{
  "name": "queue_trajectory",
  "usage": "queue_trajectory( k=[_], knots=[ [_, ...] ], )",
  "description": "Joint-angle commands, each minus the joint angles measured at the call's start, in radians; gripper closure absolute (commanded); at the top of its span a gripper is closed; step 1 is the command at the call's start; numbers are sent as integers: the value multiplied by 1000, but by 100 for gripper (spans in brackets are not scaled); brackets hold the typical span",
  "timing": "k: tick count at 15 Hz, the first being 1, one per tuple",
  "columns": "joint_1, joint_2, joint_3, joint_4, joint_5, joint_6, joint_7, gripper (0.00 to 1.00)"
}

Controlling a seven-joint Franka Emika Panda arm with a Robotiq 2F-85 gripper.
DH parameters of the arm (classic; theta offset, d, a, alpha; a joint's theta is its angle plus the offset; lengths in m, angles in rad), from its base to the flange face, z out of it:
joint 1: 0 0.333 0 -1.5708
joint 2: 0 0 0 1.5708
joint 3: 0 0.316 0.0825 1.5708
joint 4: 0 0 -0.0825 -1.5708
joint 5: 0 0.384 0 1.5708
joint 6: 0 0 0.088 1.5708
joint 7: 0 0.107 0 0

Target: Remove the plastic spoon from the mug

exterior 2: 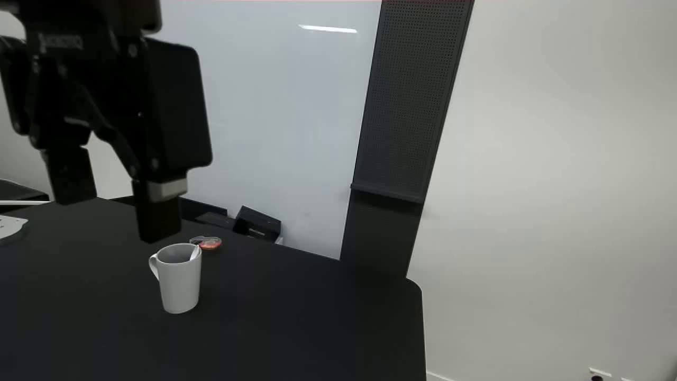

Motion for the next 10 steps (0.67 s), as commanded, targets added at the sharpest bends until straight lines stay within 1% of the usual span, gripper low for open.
queue_trajectory(
  k=[1, 5, 10],
  knots=[
    [2, 0, -2, 2, -1, -3, 1, 0],
    [2, 0, -2, 2, -1, -3, 1, 0],
    [44, 122, 40, 57, 16, 58, 33, 0]
  ],
)
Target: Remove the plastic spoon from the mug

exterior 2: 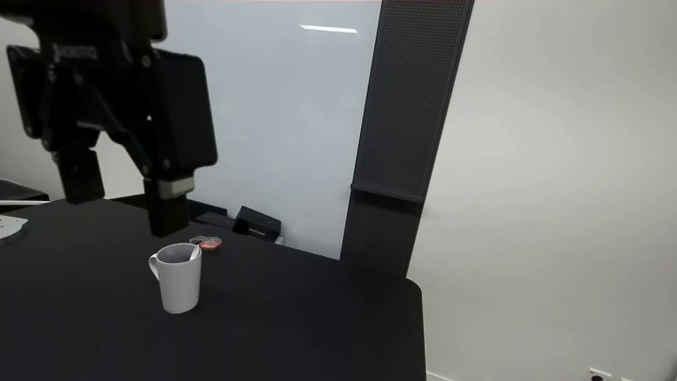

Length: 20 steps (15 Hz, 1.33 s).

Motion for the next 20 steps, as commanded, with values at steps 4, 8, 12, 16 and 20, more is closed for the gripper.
queue_trajectory(
  k=[4, 8, 12, 16, 20],
  knots=[
    [58, 231, 65, 99, 34, 125, 64, 0],
    [86, 361, 93, 158, 46, 176, 60, 0],
    [127, 523, 97, 275, 76, 172, 3, 0],
    [173, 692, 95, 420, 163, 140, -109, 0],
    [190, 847, 120, 568, 246, 78, -222, 0]
  ],
)
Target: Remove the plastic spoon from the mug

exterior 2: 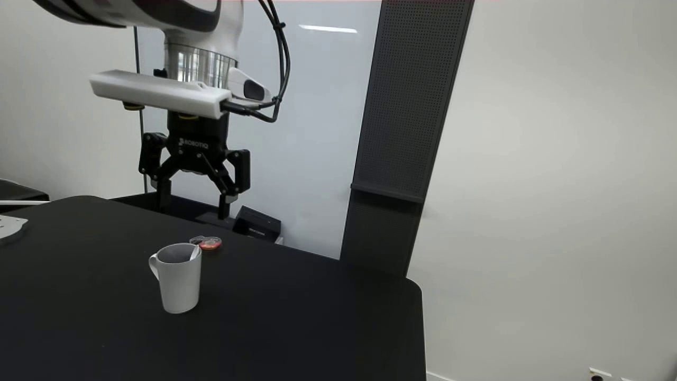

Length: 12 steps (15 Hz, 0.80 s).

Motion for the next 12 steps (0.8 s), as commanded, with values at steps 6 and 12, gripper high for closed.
queue_trajectory(
  k=[6, 12],
  knots=[
    [-1, 301, 84, 325, 74, -125, -175, 0],
    [-10, 451, 126, 503, 80, -198, -277, 0]
  ],
)
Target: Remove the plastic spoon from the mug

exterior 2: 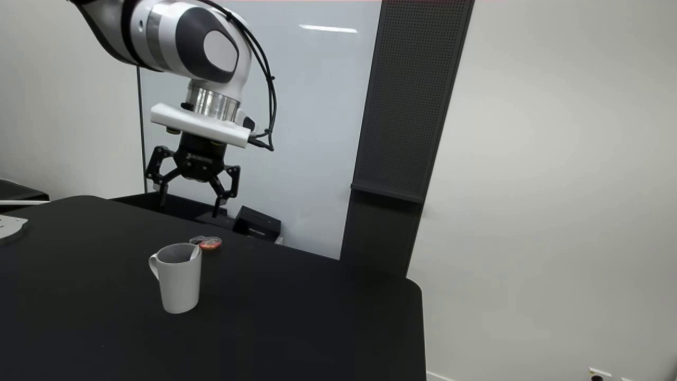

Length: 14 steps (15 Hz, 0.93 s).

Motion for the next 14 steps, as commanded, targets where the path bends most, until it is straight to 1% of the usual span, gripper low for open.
queue_trajectory(
  k=[1, 5, 10, 14],
  knots=[
    [-15, 109, 24, 144, -18, -49, -37, 0],
    [-17, 184, 39, 212, -39, -34, -75, 0],
    [-17, 270, 58, 284, -65, -12, -151, 0],
    [-13, 325, 66, 310, -78, -9, -170, 0]
  ],
)
